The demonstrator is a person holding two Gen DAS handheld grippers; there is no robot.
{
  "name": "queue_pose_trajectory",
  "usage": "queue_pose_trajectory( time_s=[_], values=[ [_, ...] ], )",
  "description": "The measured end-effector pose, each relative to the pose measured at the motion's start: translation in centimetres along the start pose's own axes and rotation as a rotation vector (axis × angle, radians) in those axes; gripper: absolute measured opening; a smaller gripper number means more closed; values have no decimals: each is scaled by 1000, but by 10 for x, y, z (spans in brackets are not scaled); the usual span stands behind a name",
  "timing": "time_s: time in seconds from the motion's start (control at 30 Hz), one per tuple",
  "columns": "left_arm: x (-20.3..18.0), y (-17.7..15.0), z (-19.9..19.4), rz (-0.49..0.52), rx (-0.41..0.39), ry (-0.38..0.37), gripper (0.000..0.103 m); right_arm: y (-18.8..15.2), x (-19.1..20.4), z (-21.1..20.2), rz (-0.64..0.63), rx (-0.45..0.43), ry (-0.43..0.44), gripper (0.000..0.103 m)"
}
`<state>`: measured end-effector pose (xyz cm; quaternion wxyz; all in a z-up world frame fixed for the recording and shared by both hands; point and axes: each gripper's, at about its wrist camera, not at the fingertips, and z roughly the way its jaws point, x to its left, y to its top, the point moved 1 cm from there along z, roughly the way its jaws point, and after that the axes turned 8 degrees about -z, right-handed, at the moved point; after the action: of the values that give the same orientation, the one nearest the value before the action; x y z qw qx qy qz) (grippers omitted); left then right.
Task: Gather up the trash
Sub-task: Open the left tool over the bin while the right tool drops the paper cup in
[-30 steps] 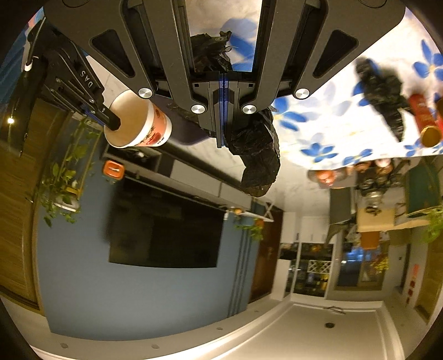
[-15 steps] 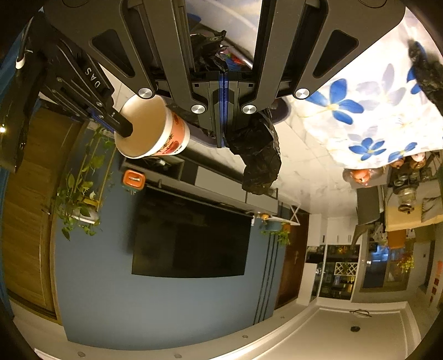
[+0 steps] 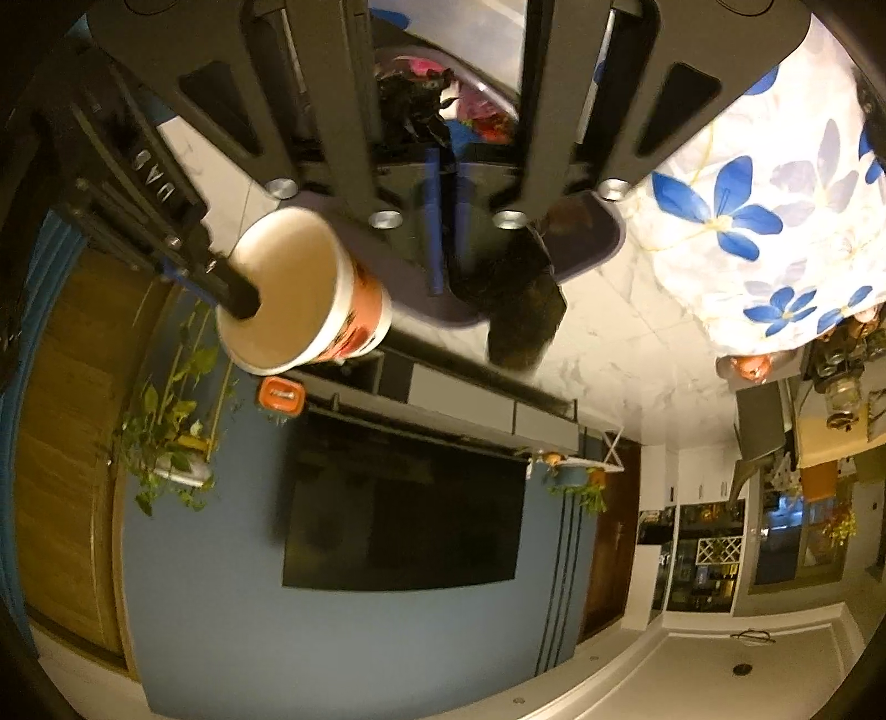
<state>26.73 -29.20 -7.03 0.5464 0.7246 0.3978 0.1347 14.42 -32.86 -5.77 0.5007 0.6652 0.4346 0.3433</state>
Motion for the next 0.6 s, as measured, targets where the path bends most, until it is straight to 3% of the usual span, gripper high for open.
queue_pose_trajectory(
  time_s=[0.07,0.1,0.4,0.43,0.5,0.6],
  values=[
    [8,-2,-1,-20,0,5,56,-1,1,2,4,9,7,4],
    [13,-3,-5,-40,-12,5,64,1,0,4,6,13,9,4],
    [62,-2,-52,-189,-79,113,86,-4,9,21,-13,68,55,6],
    [66,-4,-61,-198,-91,133,87,-5,11,22,-15,75,62,25],
    [75,-7,-78,-218,-108,173,89,-5,12,21,-13,66,71,48],
    [88,-15,-99,-246,-120,217,90,-4,15,18,-22,50,64,49]
  ],
)
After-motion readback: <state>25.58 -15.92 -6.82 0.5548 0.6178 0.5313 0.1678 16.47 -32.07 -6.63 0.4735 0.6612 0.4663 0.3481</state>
